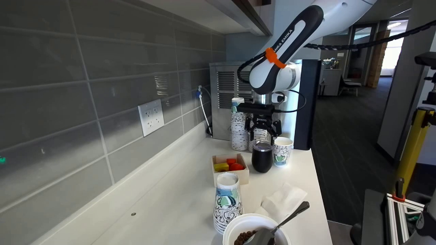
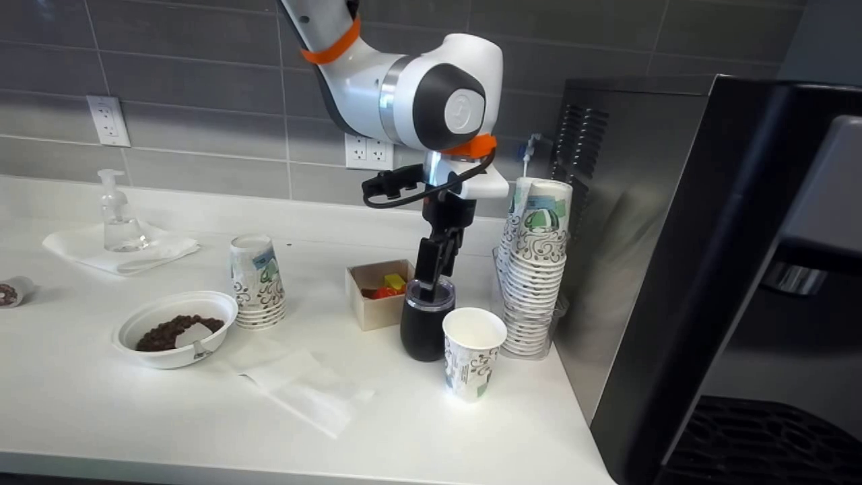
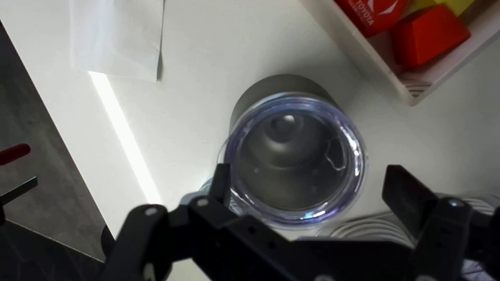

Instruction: Remove the lid from the coffee mug

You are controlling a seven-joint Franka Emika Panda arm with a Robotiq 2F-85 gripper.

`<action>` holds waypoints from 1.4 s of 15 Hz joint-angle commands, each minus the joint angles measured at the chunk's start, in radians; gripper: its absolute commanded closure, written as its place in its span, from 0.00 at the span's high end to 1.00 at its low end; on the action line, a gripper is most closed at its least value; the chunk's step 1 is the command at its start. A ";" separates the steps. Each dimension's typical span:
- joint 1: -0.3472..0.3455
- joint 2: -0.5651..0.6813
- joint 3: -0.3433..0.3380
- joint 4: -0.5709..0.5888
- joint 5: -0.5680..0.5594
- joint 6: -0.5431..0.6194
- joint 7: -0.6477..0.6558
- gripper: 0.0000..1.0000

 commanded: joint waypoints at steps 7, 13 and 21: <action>0.017 0.025 -0.024 0.037 -0.005 -0.066 0.004 1.00; 0.018 -0.010 -0.036 0.036 -0.020 -0.061 0.020 1.00; 0.024 0.000 -0.030 0.031 0.002 -0.061 0.010 1.00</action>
